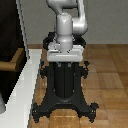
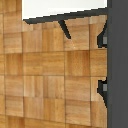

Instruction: Open the door by pressing down and pulling on the handle.

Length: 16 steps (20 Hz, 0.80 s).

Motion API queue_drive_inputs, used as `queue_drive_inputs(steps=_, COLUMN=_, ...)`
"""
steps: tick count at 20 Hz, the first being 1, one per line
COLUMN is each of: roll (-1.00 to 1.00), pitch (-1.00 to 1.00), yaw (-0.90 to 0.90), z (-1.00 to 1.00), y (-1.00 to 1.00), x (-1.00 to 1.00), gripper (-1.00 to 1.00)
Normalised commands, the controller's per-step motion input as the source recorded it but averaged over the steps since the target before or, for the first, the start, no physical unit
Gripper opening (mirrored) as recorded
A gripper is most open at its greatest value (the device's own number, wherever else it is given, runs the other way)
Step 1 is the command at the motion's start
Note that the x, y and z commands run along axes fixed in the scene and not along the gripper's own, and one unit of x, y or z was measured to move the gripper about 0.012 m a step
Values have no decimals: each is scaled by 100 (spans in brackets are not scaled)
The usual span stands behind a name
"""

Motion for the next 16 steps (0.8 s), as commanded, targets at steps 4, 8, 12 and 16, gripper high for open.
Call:
queue_drive_inputs(steps=4, roll=0, pitch=0, yaw=0, z=0, y=0, x=0, gripper=100)
queue_drive_inputs(steps=8, roll=0, pitch=0, yaw=0, z=0, y=0, x=0, gripper=100)
queue_drive_inputs(steps=12, roll=0, pitch=0, yaw=0, z=0, y=0, x=0, gripper=100)
queue_drive_inputs(steps=16, roll=0, pitch=0, yaw=0, z=50, y=0, x=0, gripper=100)
